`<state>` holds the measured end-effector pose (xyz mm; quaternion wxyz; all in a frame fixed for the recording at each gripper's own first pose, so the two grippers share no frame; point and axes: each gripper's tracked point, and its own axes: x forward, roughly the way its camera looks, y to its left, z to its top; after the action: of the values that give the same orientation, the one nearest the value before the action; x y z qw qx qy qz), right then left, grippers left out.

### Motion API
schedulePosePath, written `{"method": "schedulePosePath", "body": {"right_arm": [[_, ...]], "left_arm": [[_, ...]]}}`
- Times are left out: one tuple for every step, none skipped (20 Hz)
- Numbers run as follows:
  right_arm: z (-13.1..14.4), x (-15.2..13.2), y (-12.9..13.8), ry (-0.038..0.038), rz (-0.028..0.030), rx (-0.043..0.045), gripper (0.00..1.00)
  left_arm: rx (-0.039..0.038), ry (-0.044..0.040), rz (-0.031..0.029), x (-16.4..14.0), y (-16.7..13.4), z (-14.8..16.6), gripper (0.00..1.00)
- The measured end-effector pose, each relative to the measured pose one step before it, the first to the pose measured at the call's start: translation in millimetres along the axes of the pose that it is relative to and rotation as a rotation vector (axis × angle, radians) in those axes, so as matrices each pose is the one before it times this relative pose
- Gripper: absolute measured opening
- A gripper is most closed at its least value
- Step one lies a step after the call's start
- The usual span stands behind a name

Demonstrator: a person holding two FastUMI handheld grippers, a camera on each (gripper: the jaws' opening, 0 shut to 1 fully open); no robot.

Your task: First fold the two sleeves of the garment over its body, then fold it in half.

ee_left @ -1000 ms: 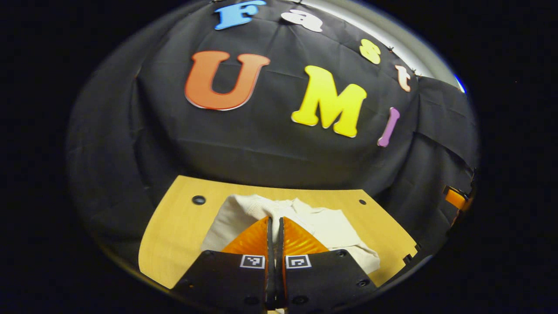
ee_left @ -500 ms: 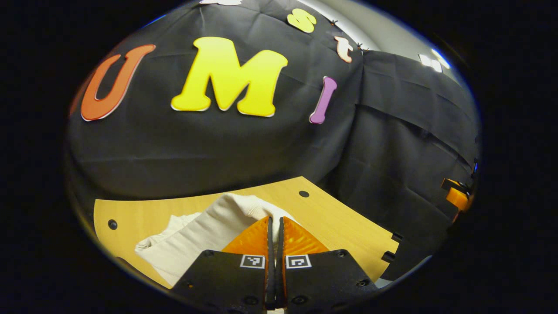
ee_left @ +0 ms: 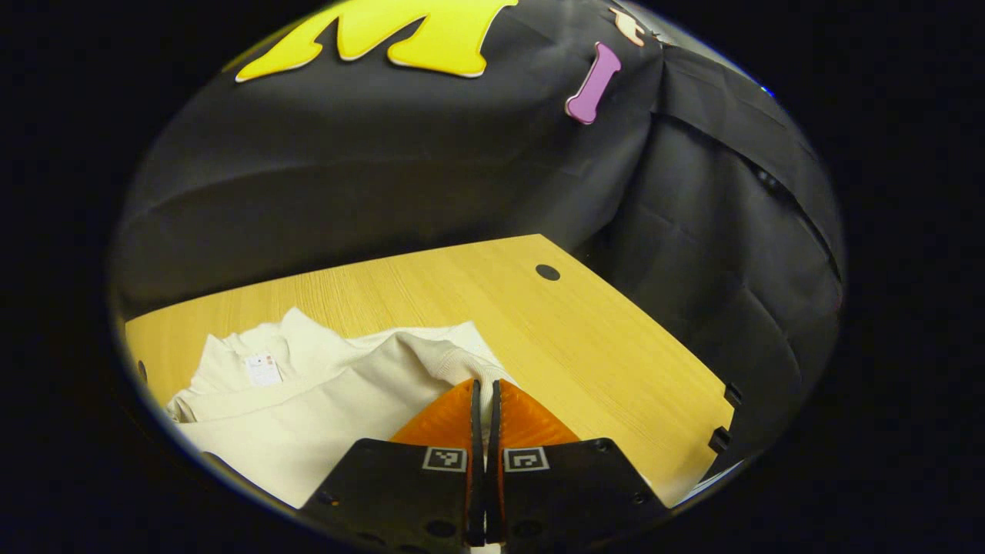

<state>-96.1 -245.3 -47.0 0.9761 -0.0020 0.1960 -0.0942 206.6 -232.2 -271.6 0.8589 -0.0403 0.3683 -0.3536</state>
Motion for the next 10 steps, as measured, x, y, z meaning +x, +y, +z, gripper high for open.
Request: {"method": "schedulePosePath", "body": {"right_arm": [[-2.83, 1.21, -1.24, 0.01465, -0.00615, -0.00249, 0.84], [-1.88, 1.22, 0.34, 0.01184, -0.00267, -0.00132, 0.84], [-1.56, 0.78, 0.85, 0.00953, -0.00117, -0.00301, 0.84], [-0.76, 2.42, 1.29, 0.00855, -0.0011, -0.00547, 0.84], [0.29, 1.39, 2.0, 0.00546, 0.00237, -0.00577, 0.84], [0.32, 1.21, 2.91, 0.00299, 0.00212, -0.00778, 0.84], [1.96, 1.77, 3.16, 0.00075, 0.00621, -0.00549, 0.84], [1.76, 1.53, 4.24, -0.00004, 0.00843, -0.00382, 0.84], [2.53, 1.68, 4.24, -0.0028, 0.01012, -0.00329, 0.84], [2.78, 1.74, 5.8, -0.00552, 0.01145, -0.00294, 0.84]], "left_arm": [[-0.02365, 0.00539, 0.0007, 9.89, 5.85, -2.63, 0.04], [-0.0193, 0.00847, 0.00357, 7.33, 5.96, -1.92, 0.06], [-0.01514, 0.00497, 0.00401, 8.43, 0.41, -8.04, 0.09], [-0.01783, -0.0002, -0.00372, 7.53, 2.94, -2.36, 0.12], [-0.01053, -0.00815, 0.00701, 0.47, 2.08, 0.9, 0.13], [-0.0133, -0.02011, -0.01185, 3.16, -3.41, 3.47, 0.22], [-0.01967, -0.02709, -0.02096, -0.56, -6.91, 5.17, 0.29], [-0.02029, -0.01559, -0.02892, -0.81, -8.58, 2.68, 0.45], [-0.00549, -0.00303, -0.00281, -3.83, -3.99, 1.54, 0.52], [-0.00036, -0.00115, 0.01212, -3.26, 1.69, -0.5, 0.67]]}}
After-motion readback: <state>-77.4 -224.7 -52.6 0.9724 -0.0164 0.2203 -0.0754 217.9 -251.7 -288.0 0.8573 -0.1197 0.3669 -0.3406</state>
